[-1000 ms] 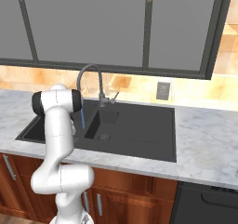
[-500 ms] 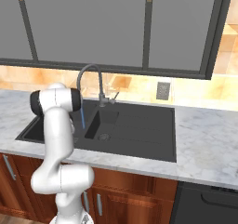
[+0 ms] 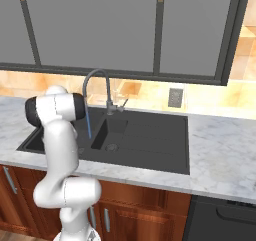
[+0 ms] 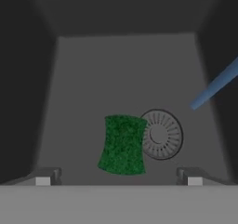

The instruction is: Soak the sponge with water for a few seconds and then drop it inside the sink.

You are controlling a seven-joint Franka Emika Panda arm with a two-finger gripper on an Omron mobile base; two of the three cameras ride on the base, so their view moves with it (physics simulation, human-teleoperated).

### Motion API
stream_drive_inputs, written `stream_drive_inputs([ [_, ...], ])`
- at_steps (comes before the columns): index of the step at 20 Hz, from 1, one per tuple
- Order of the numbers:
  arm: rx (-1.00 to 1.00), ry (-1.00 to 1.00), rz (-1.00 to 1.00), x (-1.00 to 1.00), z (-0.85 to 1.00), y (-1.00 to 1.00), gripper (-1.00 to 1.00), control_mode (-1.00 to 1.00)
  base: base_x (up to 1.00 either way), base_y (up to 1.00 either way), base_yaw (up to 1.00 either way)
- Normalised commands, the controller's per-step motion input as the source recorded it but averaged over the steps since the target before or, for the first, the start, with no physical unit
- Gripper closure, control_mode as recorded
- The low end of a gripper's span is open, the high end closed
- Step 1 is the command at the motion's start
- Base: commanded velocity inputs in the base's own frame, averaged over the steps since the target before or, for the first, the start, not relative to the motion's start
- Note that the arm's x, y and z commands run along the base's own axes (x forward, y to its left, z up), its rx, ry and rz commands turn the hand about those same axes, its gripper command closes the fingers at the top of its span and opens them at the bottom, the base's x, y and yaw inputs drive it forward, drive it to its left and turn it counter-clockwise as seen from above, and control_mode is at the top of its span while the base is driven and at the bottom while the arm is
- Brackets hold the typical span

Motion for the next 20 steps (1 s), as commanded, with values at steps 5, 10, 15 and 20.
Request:
stream_drive_inputs([
  [5, 0.00, 0.01, 0.00, 0.07, 0.60, 0.00, -1.00, -1.00, 0.00, 0.00, 0.00],
  [10, 0.00, 0.01, 0.00, -0.02, 0.52, 0.00, -1.00, -1.00, 0.00, 0.00, 0.00],
  [15, 0.00, 0.00, 0.03, -0.25, 0.53, 0.00, -1.00, -1.00, 0.00, 0.00, 0.00],
  [20, 0.00, 0.00, 0.05, -0.35, 0.51, 0.00, -1.00, -1.00, 0.00, 0.00, 0.00],
])
